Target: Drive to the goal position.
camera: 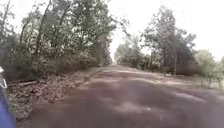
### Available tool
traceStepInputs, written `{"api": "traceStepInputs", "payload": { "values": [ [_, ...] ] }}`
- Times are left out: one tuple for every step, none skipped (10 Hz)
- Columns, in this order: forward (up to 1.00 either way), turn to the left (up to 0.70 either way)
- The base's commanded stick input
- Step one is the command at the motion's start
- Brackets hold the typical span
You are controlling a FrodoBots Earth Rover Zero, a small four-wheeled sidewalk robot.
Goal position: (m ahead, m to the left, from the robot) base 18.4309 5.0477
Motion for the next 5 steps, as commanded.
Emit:
{"api": "traceStepInputs", "payload": {
  "values": [
    [0.70,-0.03],
    [0.70,-0.03],
    [0.70,-0.03],
    [0.70,-0.03],
    [0.70,-0.03]
  ]
}}
